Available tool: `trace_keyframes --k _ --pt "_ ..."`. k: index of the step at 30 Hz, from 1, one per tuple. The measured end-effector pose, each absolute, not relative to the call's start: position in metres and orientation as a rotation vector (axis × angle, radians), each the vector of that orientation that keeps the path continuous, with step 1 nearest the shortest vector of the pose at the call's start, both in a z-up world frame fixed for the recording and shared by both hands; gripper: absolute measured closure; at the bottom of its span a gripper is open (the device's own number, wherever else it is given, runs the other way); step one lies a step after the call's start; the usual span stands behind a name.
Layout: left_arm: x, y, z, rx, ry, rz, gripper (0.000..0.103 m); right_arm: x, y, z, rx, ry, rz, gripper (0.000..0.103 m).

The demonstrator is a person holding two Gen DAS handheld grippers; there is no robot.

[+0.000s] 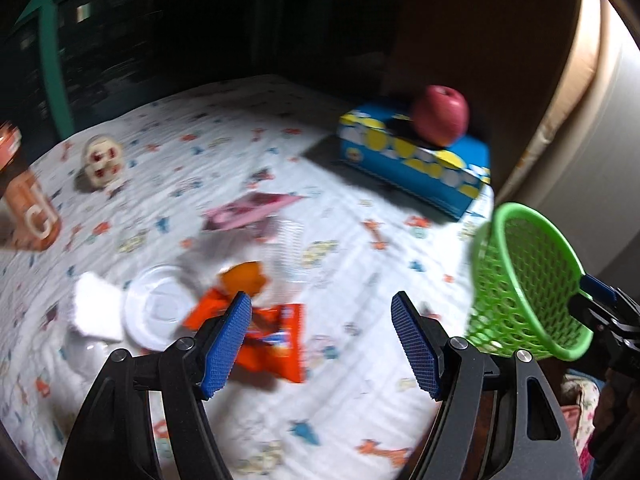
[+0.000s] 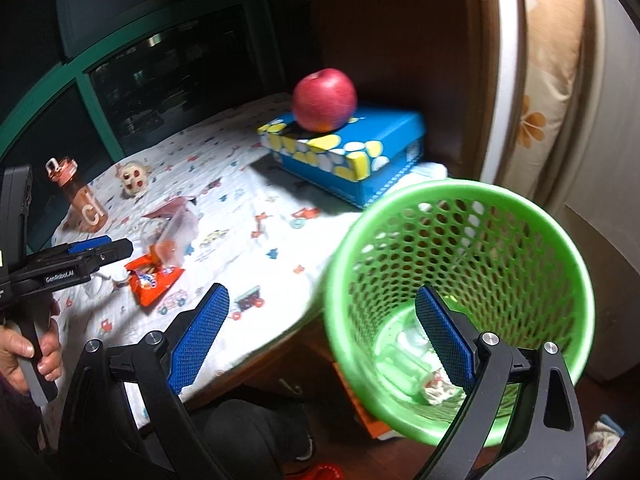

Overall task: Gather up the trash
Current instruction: 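Move both grippers back over the table toward the foam block and wrapper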

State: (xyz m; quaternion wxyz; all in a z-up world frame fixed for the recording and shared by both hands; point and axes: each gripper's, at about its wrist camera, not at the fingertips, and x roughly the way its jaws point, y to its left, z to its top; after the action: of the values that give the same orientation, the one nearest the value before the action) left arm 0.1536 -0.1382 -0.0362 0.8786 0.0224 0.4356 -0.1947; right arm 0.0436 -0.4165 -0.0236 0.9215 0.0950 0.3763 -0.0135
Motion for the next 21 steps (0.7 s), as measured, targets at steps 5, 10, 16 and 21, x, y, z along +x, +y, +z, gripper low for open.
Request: trace_keyframes --k 5,10,16,21 --pt "0.174 -0.075 -0.043 0.008 0.910 -0.256 0.033 0.059 -0.387 -0.024 0.173 0.779 0.030 0.010" --pt "0.199 -0.018 -0.051 -0.045 0.925 -0.135 0.033 0.070 -0.358 -0.026 0.153 0.790 0.088 0.010" --pt "0.223 0.020 -0.068 -0.078 0.963 -0.085 0.033 0.086 -0.317 -0.036 0.119 0.822 0.168 0.010" --pt "0.238 0.032 -0.083 -0.083 0.996 -0.093 0.033 0.101 -0.286 -0.046 0.119 0.849 0.228 0.010"
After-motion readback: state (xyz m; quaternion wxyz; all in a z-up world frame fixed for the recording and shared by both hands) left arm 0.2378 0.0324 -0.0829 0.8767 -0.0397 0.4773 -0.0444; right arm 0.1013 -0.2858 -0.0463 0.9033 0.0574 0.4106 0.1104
